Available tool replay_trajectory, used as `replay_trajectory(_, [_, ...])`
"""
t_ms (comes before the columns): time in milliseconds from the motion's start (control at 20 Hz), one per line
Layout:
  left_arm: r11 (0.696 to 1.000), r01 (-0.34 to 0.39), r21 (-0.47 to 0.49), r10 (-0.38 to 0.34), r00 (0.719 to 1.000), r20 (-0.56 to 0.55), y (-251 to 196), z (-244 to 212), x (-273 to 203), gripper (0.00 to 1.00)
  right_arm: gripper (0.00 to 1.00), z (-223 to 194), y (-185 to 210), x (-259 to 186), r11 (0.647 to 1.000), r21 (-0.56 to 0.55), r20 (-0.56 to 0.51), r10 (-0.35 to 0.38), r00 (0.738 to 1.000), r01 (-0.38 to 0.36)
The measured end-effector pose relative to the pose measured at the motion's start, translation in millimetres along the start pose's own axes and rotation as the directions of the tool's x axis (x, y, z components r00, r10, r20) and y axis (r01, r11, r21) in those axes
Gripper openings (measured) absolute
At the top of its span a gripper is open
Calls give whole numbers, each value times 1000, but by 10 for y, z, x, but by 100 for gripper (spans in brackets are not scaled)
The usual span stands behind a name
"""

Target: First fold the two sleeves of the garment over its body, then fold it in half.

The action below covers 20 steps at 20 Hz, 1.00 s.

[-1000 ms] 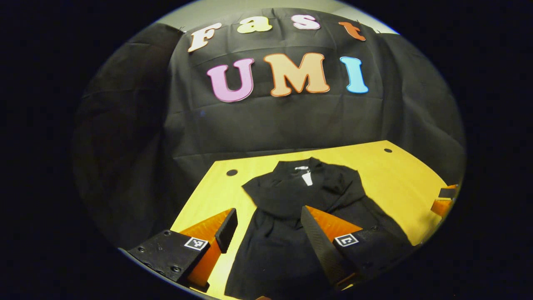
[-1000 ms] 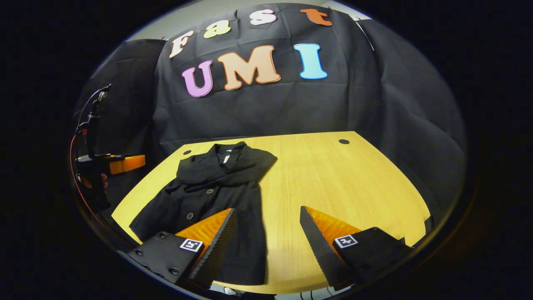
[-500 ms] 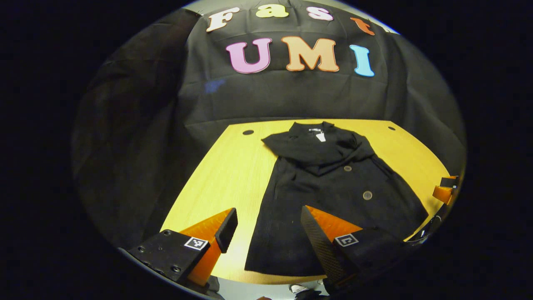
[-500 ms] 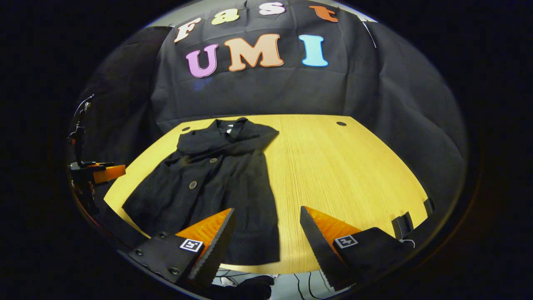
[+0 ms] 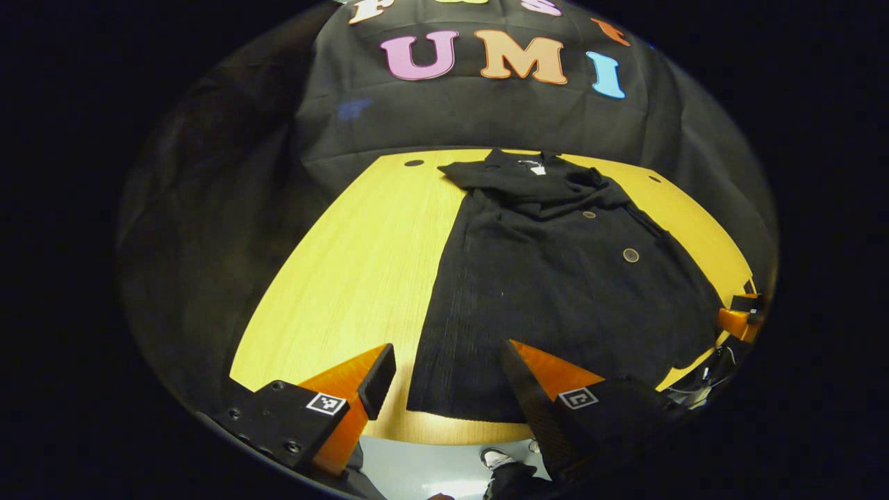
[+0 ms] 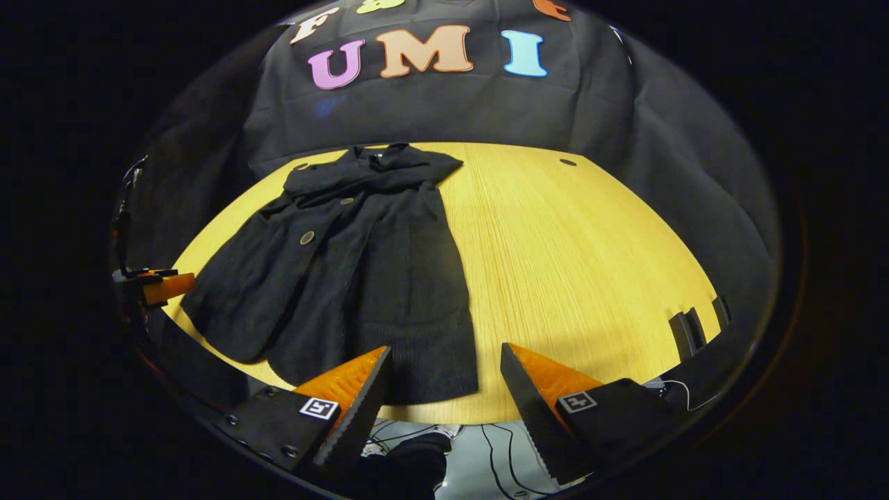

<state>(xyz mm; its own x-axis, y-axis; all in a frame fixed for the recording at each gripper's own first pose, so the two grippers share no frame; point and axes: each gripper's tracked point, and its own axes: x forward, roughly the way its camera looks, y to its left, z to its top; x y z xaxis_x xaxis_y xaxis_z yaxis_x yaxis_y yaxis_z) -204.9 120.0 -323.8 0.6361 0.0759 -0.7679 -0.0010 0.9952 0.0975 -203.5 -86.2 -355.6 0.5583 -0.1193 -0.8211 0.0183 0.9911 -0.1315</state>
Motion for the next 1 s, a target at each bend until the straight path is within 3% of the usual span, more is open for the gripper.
replay_trajectory(100, [1000, 9, -8, -9, 1000, -25, -4, -110, 48, 95, 94, -106, 43, 60, 1000, -9, -56, 10, 998, -10])
replay_trajectory(250, [999, 38, -21, -38, 999, -5, -11, -145, 73, 95, 99, -99, 70, 50, 1000, 8, -53, 22, 998, -22])
replay_trajectory(450, [998, 69, -3, -69, 998, 4, -33, -229, 63, 94, 90, -115, 127, 54, 999, 11, -39, 38, 999, -38])
replay_trajectory(500, [997, 80, 2, -80, 997, 14, -66, -218, 79, 94, 82, -123, 181, 61, 998, -3, -33, 59, 998, -59])
replay_trajectory(550, [996, 90, 11, -90, 996, 17, -100, -209, 92, 89, 73, -108, 246, 55, 996, -18, -28, 84, 996, -85])
replay_trajectory(600, [995, 101, 25, -102, 994, 31, -158, -200, 94, 71, 56, -114, 294, 67, 994, -25, -31, 103, 994, -104])
replay_trajectory(650, [992, 120, 33, -121, 992, 35, -233, -204, 100, 65, 39, -109, 327, 86, 992, -20, -39, 125, 991, -126])
replay_trajectory(750, [990, 138, 18, -139, 989, 55, -310, -210, 62, 27, 12, -112, 323, 98, 990, 5, -51, 139, 989, -139])
replay_trajectory(800, [992, 126, -6, -125, 990, 64, -319, -202, 76, 8, 6, -76, 337, 132, 989, 15, -57, 148, 987, -147])
replay_trajectory(850, [993, 118, -24, -116, 991, 71, -325, -195, 77, 2, 6, -61, 339, 121, 987, 14, -61, 158, 986, -157])
replay_trajectory(1000, [991, 112, -79, -111, 994, 21, -303, -191, 100, 0, 6, -46, 346, 134, 985, 4, -77, 175, 982, -175])
